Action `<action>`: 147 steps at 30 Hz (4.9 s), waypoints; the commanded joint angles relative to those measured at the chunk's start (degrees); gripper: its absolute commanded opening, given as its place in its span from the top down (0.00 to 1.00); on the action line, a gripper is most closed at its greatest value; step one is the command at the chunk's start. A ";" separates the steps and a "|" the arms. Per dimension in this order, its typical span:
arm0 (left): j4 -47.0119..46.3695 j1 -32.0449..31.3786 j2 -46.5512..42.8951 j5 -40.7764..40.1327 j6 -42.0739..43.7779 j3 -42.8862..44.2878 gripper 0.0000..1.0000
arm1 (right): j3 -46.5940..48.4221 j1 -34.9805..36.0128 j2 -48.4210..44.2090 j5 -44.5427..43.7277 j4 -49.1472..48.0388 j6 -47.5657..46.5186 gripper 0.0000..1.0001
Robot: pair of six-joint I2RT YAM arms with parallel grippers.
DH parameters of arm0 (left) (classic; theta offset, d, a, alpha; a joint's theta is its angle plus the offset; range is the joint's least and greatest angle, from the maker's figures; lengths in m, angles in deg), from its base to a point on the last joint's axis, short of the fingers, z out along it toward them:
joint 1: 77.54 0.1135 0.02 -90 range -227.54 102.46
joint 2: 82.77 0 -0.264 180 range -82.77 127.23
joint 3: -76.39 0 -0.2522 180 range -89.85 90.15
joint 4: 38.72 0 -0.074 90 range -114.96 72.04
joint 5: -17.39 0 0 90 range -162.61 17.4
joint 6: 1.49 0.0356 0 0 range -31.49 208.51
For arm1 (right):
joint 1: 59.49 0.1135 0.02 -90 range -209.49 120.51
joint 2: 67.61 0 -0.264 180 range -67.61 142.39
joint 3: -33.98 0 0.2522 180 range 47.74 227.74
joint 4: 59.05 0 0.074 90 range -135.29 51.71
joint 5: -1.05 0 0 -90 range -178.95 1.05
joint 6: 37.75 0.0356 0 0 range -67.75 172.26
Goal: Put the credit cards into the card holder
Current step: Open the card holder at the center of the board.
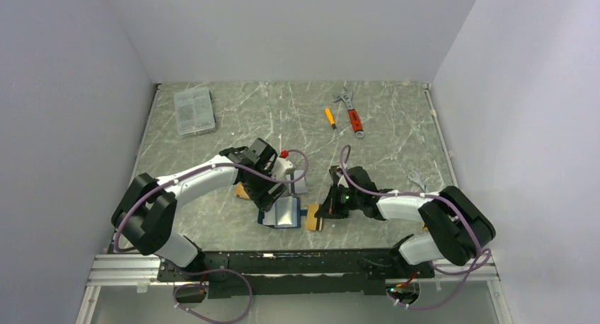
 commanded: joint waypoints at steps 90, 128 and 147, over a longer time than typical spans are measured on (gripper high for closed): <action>1.92 10.86 5.60 29.60 10.60 3.49 0.40 | 20.35 11.07 17.32 14.88 -5.48 -10.34 1.00; -0.39 8.07 11.36 22.44 5.42 4.27 0.82 | 0.68 1.41 -1.46 14.59 -3.52 -10.18 1.00; 0.19 7.37 11.93 21.86 5.57 5.38 0.82 | -0.87 0.59 -0.32 16.05 -7.06 -8.56 1.00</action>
